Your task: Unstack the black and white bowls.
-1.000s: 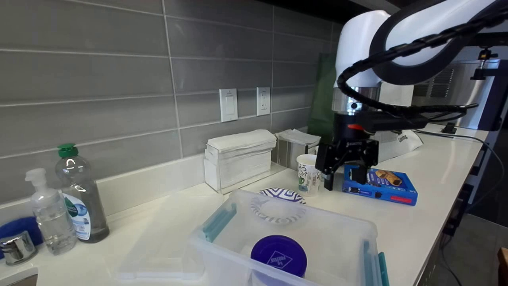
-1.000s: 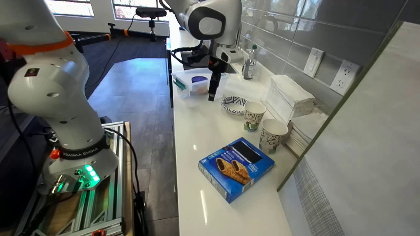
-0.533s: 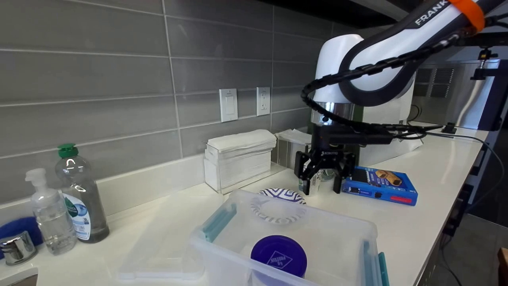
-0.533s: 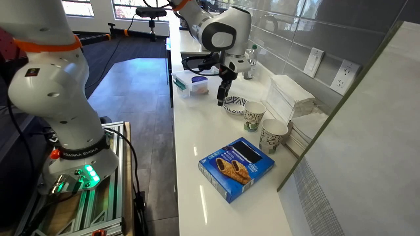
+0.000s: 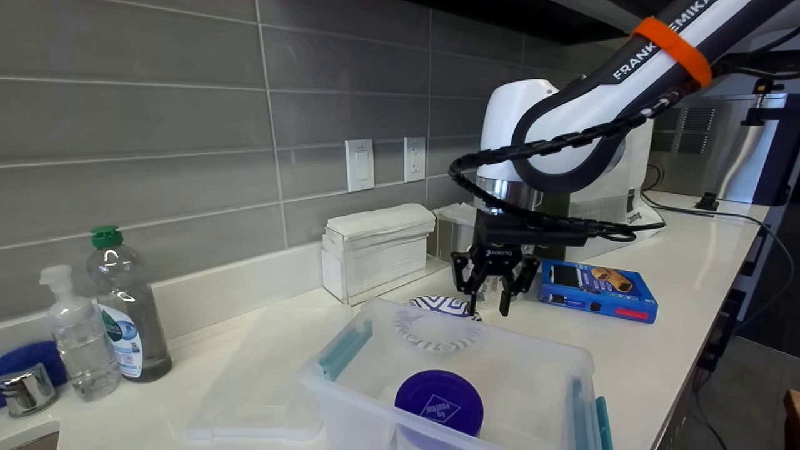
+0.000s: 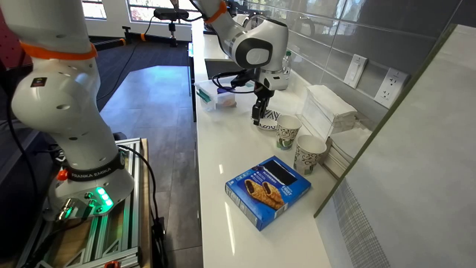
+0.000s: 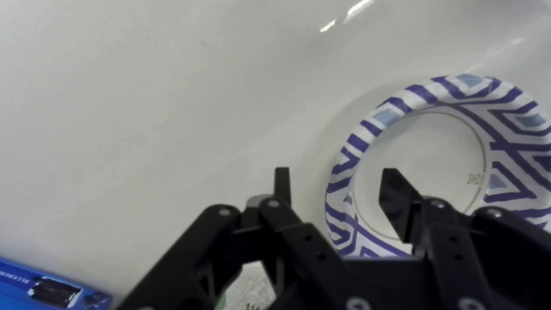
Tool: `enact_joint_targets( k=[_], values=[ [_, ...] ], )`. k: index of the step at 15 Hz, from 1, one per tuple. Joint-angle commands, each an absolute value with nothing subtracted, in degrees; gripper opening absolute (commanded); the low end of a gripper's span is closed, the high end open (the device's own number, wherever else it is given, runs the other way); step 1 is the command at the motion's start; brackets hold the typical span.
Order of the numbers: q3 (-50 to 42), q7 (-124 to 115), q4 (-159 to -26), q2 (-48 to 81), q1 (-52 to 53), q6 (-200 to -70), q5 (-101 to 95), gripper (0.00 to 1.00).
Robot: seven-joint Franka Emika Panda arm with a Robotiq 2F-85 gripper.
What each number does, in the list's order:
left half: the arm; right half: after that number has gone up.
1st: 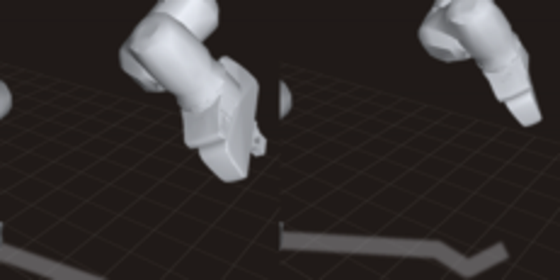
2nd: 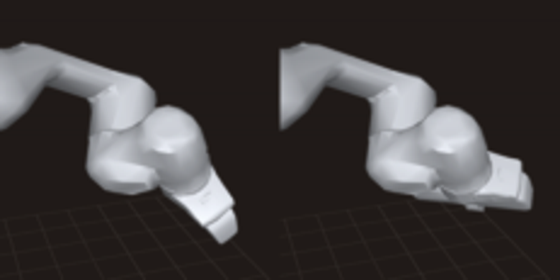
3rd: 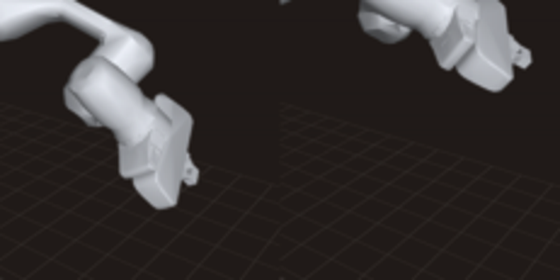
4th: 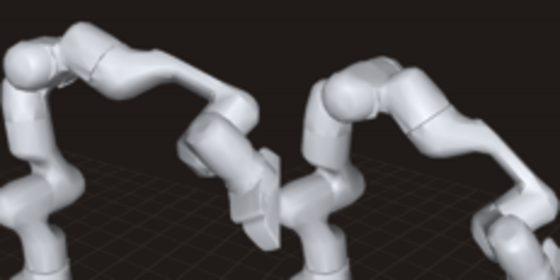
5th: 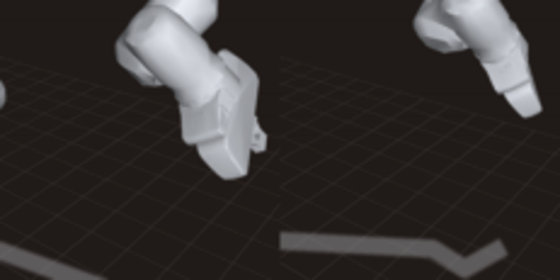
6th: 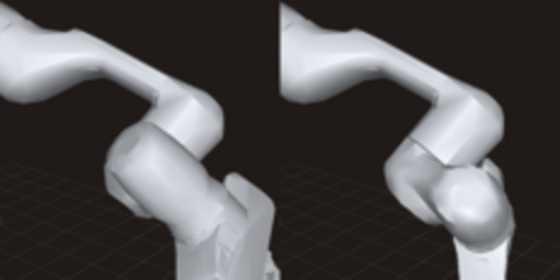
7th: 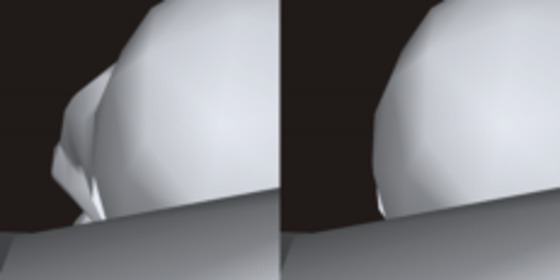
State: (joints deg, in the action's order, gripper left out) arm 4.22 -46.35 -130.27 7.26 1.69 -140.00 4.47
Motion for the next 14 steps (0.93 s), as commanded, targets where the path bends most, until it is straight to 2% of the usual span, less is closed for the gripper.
enact_joint_targets(
  k=[1, 2, 8, 10, 14],
  values=[
    [2.50, -50.21, -128.73, 10.47, 3.80, -142.93, 2.12, 0.48],
    [2.29, -50.54, -128.58, 10.85, 4.12, -143.39, 1.93, 0.50],
    [1.34, -52.06, -127.82, 11.82, 5.68, -144.02, 0.65, 0.50],
    [1.19, -52.23, -127.76, 11.86, 5.87, -143.94, 0.54, 0.47],
    [0.94, -52.20, -127.82, 11.84, 5.97, -143.97, 0.64, 0.33]
  ],
)
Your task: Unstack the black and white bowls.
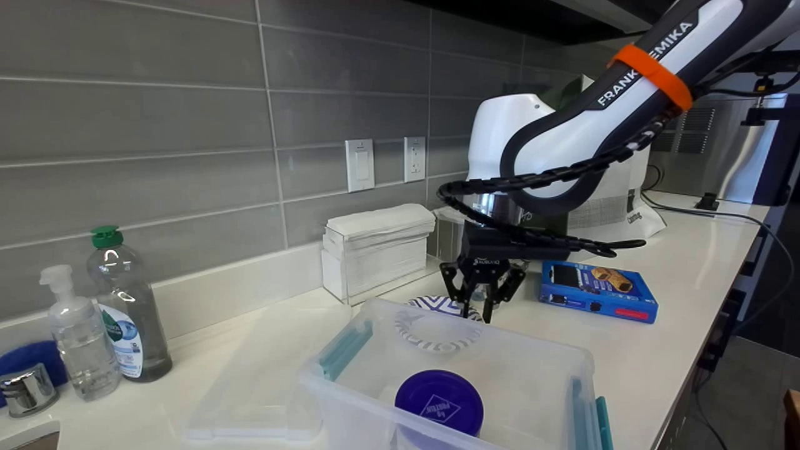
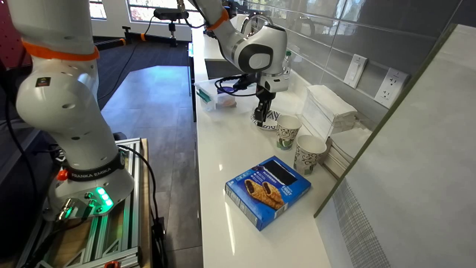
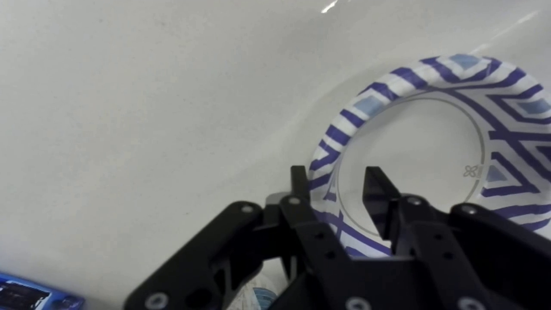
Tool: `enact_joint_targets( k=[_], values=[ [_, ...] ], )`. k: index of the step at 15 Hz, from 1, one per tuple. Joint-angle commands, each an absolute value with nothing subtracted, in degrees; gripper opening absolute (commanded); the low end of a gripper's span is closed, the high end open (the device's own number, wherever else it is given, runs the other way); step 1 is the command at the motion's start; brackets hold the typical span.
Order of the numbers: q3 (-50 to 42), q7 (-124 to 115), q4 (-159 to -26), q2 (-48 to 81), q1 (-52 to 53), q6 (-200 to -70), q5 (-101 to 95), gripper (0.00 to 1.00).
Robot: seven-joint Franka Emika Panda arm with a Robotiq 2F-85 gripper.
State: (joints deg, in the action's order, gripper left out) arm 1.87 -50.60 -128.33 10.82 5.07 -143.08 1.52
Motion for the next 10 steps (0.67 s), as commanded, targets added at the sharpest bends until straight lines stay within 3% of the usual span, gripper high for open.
enact_joint_targets(
  k=[1, 2, 3, 6, 10],
  values=[
    [0.91, -52.16, -127.83, 11.83, 5.97, -143.97, 0.69, 0.31],
    [0.90, -52.06, -127.80, 11.83, 5.97, -143.88, 0.79, 0.24],
    [0.88, -52.01, -127.77, 11.88, 5.98, -143.81, 0.78, 0.26],
    [0.84, -51.94, -127.75, 11.90, 6.01, -143.73, 0.74, 0.17],
    [0.82, -51.93, -127.85, 11.52, 6.08, -143.63, 0.52, 0.16]
  ],
)
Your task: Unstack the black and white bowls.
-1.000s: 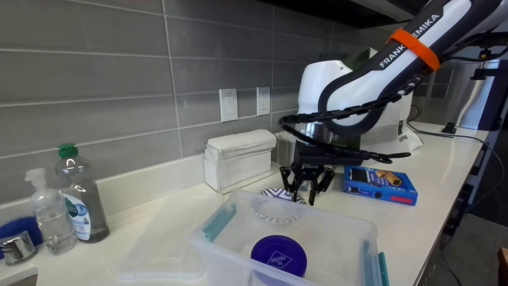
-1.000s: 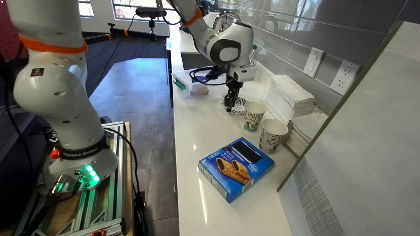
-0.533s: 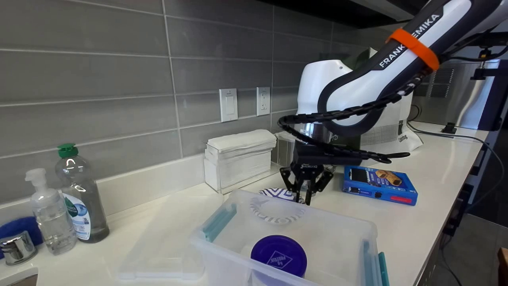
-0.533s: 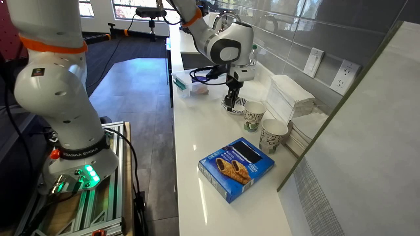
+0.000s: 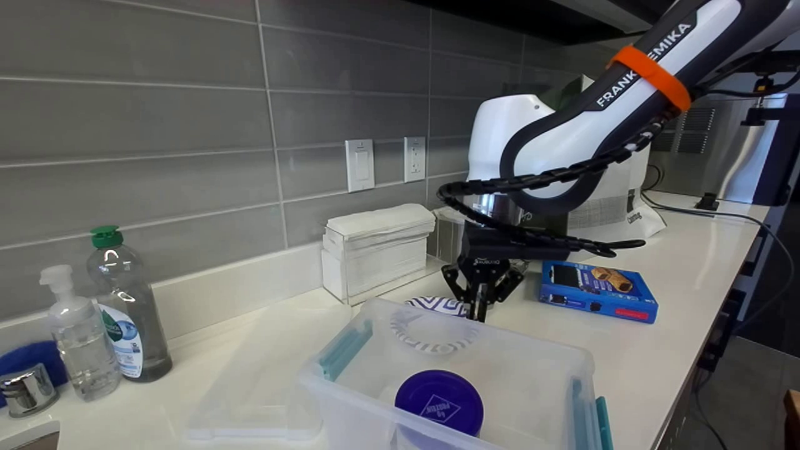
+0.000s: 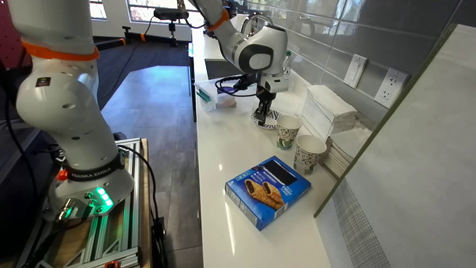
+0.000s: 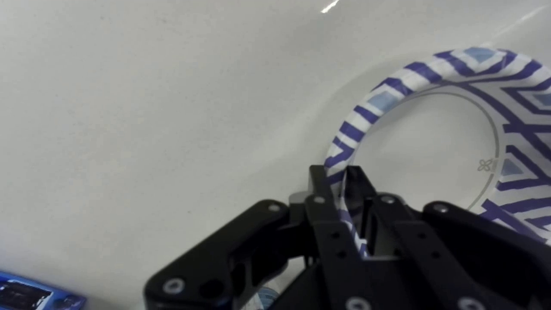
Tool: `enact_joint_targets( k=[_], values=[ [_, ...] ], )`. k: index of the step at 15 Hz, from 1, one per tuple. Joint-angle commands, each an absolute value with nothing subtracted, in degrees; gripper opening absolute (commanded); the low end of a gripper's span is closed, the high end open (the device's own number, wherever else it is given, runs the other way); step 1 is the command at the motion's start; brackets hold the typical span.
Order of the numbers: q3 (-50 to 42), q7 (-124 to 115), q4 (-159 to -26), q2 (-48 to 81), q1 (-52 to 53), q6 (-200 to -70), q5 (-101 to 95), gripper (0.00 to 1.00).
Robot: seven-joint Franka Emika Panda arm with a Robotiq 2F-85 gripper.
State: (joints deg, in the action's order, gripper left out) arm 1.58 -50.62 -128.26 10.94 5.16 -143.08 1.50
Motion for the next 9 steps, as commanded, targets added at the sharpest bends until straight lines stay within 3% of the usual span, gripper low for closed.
enact_joint_targets(
  k=[1, 9],
  values=[
    [0.86, -51.86, -127.89, 11.40, 6.09, -143.59, 0.59, 0.16],
    [0.89, -51.73, -128.28, 10.78, 6.15, -143.64, 0.55, 0.10]
  ],
)
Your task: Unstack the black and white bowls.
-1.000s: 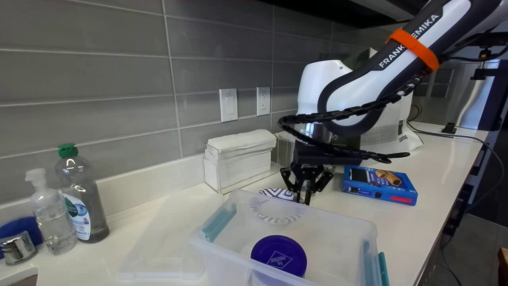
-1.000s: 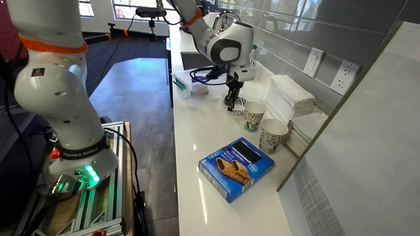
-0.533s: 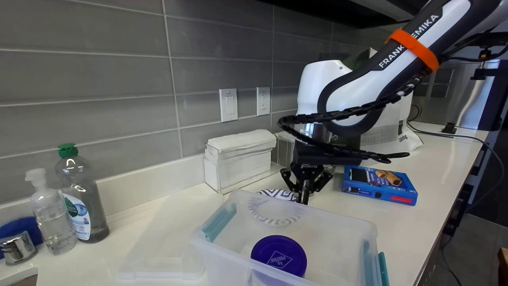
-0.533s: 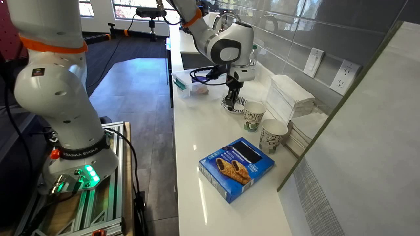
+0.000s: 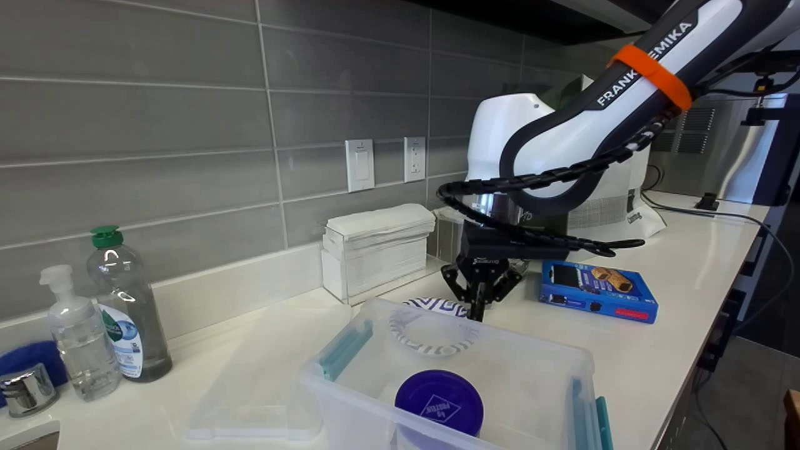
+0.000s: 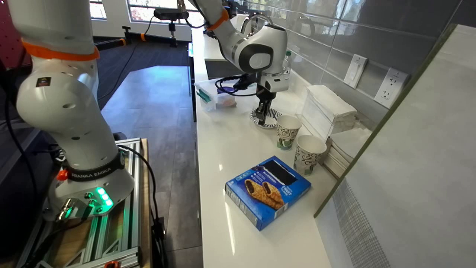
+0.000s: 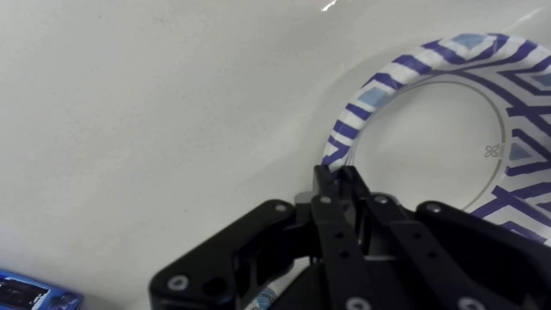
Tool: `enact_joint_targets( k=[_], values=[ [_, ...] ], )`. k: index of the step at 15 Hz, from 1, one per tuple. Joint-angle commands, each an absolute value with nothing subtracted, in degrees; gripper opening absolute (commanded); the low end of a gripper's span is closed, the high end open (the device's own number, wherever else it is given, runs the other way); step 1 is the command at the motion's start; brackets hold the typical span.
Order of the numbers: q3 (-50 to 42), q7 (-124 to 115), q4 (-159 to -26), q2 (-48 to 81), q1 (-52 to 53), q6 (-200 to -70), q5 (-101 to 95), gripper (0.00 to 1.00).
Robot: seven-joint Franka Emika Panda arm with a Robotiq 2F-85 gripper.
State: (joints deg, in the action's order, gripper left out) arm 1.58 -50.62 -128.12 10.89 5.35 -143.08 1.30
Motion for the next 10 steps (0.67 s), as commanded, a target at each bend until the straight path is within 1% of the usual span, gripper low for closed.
enact_joint_targets(
  k=[1, 2, 3, 4, 5, 6, 7, 8, 10],
  values=[
    [0.90, -51.70, -128.31, 10.73, 6.14, -143.63, 0.57, 0.08],
    [0.89, -51.72, -128.33, 10.71, 6.15, -143.62, 0.51, 0.10],
    [0.90, -51.72, -128.37, 10.69, 6.17, -143.63, 0.47, 0.19],
    [0.93, -51.68, -128.39, 10.68, 6.17, -143.65, 0.53, 0.22],
    [0.96, -51.65, -128.37, 10.73, 6.18, -143.64, 0.58, 0.29],
    [0.97, -51.66, -128.35, 10.81, 6.19, -143.67, 0.56, 0.30],
    [0.98, -51.64, -128.34, 10.86, 6.21, -143.70, 0.57, 0.34],
    [1.02, -51.60, -128.32, 10.91, 6.23, -143.78, 0.66, 0.32],
    [1.04, -51.58, -128.26, 11.08, 6.27, -143.95, 0.74, 0.32]
  ],
)
